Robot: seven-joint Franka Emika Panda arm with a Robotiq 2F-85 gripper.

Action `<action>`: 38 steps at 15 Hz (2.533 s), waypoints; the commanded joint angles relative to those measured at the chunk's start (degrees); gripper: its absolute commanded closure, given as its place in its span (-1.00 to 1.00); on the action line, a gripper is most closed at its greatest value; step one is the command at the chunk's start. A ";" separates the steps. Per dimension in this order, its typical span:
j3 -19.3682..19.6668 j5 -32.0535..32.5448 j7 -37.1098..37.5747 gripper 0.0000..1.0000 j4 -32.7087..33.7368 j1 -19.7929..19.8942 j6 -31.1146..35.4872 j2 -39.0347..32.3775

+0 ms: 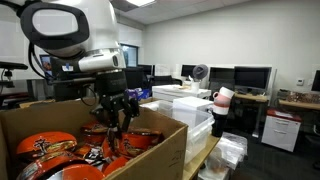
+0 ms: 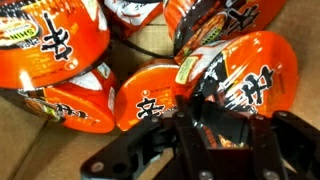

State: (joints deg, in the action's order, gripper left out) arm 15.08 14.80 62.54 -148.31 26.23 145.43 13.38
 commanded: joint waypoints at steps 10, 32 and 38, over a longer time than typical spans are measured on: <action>-2.58 2.17 2.60 0.95 -0.94 2.34 -2.20 5.76; 0.44 -11.85 -1.65 -1.00 -10.75 3.09 20.63 3.97; -1.22 -13.14 -1.01 -1.00 -10.58 4.03 23.58 2.25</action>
State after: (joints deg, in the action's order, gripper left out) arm 15.49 4.23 62.76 -158.90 29.20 166.17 17.28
